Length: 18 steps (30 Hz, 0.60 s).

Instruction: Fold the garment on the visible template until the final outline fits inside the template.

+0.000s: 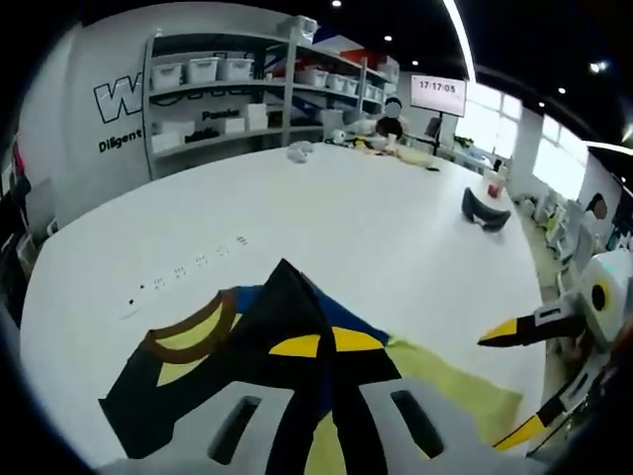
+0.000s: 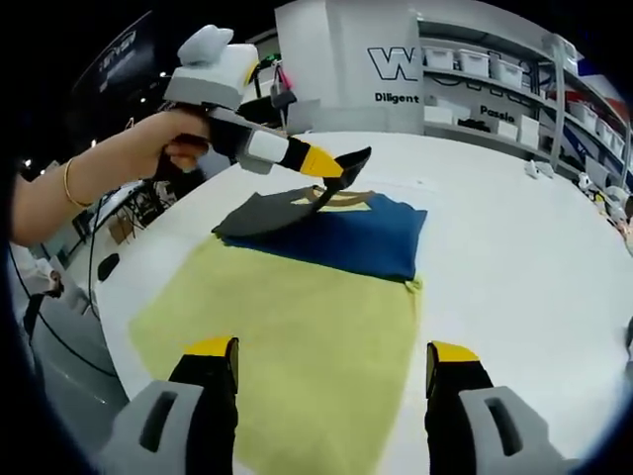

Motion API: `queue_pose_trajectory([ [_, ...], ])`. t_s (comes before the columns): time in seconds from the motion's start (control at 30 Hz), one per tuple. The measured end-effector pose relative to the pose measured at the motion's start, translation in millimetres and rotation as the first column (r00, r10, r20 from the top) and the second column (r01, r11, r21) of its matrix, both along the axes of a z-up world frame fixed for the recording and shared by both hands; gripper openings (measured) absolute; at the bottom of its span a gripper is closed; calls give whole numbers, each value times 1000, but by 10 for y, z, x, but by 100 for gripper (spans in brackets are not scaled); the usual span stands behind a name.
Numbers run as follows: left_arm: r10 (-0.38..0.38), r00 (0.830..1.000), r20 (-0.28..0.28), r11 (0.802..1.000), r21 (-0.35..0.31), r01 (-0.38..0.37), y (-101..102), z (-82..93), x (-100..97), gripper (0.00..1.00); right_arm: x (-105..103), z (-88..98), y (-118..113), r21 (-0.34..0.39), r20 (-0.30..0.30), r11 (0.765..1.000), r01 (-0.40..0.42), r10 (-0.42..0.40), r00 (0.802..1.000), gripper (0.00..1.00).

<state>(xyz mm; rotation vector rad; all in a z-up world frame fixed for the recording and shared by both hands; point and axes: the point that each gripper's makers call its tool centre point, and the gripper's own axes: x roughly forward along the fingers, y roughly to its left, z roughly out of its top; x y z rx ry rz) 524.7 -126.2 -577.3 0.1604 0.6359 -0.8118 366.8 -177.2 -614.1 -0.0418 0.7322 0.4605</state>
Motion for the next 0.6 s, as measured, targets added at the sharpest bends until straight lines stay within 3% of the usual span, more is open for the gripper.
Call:
queue_pose_trajectory([
  [0.1,-14,1000,-6,999,33,14,-27,-137,-20,0,13,-16,-10,3,-3,1000,4,-4,1000,75],
  [0.33,-37,999,-28,999,35,38,-165,-323,-121,0,50,-48,-18,4,-4,1000,8,-8,1000,75],
  [0.6,-28,999,-22,999,19,29,-94,-301,-145,3,89,-46,-52,4,1,1000,19,-19,1000,75],
])
